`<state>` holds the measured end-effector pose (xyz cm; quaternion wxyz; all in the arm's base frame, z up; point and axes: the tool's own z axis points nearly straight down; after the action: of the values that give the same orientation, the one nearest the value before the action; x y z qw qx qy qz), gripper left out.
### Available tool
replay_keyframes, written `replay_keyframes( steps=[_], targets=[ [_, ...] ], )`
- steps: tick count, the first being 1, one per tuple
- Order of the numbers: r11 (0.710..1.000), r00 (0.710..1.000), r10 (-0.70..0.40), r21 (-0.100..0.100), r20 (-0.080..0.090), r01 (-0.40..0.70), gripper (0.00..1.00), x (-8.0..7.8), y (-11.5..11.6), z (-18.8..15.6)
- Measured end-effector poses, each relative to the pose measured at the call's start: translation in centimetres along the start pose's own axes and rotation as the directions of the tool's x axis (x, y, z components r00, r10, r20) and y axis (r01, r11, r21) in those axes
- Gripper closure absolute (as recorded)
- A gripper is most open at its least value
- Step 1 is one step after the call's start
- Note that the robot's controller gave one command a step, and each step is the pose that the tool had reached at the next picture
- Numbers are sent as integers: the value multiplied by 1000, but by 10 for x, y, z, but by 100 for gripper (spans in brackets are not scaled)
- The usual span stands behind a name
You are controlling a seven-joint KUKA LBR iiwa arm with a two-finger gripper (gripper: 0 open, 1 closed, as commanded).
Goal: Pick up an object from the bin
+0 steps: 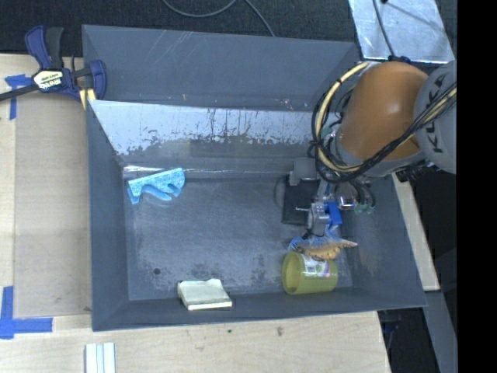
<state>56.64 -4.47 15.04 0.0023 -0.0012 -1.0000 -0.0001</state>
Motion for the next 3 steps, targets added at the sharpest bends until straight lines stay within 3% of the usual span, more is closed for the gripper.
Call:
replay_keyframes(
  steps=[1, 2, 3],
  targets=[
    [1000, 1000, -1, 1, 8, 1, 0, -2, 0, -5],
    [973, 973, -231, 4, 17, 231, 0, -28, -36, 39],
    [971, 971, -238, -6, 1, 238, 0, -39, -74, 74]
  ],
)
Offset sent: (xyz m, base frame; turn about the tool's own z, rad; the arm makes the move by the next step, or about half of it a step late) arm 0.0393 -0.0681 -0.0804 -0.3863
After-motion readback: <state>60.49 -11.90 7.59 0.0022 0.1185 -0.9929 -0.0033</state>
